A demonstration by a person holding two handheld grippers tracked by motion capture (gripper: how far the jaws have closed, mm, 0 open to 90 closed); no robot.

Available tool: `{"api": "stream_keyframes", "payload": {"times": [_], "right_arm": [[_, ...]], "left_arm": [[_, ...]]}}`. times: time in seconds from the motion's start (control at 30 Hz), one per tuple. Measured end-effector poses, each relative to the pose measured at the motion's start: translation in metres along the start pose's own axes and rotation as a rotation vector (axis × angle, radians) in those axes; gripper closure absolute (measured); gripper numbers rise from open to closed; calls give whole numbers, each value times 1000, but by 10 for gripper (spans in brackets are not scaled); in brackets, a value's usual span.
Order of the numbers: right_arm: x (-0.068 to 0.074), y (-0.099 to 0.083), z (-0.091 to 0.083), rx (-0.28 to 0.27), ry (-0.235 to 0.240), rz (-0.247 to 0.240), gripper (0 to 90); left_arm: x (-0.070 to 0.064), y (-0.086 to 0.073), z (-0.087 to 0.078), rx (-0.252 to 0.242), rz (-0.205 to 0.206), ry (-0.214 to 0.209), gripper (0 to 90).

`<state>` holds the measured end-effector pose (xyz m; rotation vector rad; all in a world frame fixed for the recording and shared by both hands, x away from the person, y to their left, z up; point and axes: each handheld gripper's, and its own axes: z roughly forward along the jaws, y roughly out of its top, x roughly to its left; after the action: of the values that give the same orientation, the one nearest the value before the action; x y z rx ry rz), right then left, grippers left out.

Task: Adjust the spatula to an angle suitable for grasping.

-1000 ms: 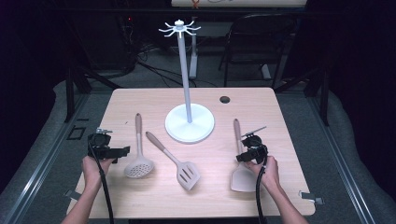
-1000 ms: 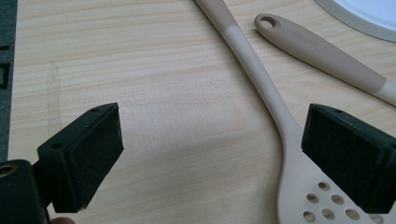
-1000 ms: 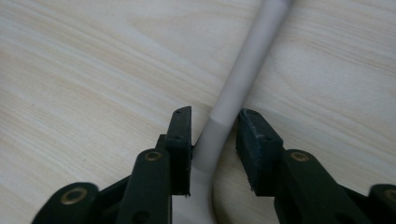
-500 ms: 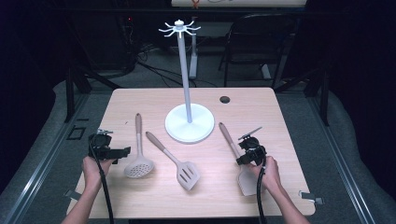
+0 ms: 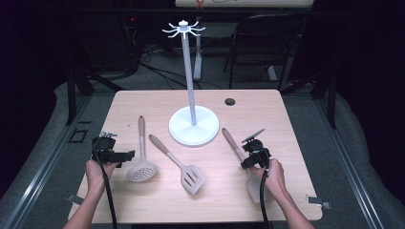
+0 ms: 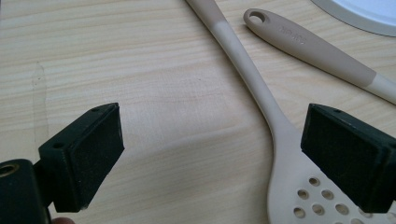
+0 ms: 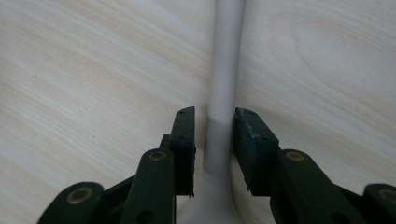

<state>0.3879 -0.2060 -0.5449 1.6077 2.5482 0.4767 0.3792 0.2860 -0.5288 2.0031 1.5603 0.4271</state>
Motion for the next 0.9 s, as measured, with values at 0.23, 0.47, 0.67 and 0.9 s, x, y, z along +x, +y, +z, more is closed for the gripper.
{"api": "stream_keyframes", "payload": {"times": [0.23,0.47,0.67,0.9], "right_arm": [[-3,0,3,-23,12,23,770],[-8,-3,3,-46,45,67,784],[-11,-6,-1,-57,29,71,787],[-11,-8,-8,-82,39,63,787]], "left_arm": [[-1,0,2,6,5,6,63],[-2,0,0,-1,7,0,63],[-2,0,0,-4,4,-5,62],[-2,-1,0,-10,-1,-5,62]]}}
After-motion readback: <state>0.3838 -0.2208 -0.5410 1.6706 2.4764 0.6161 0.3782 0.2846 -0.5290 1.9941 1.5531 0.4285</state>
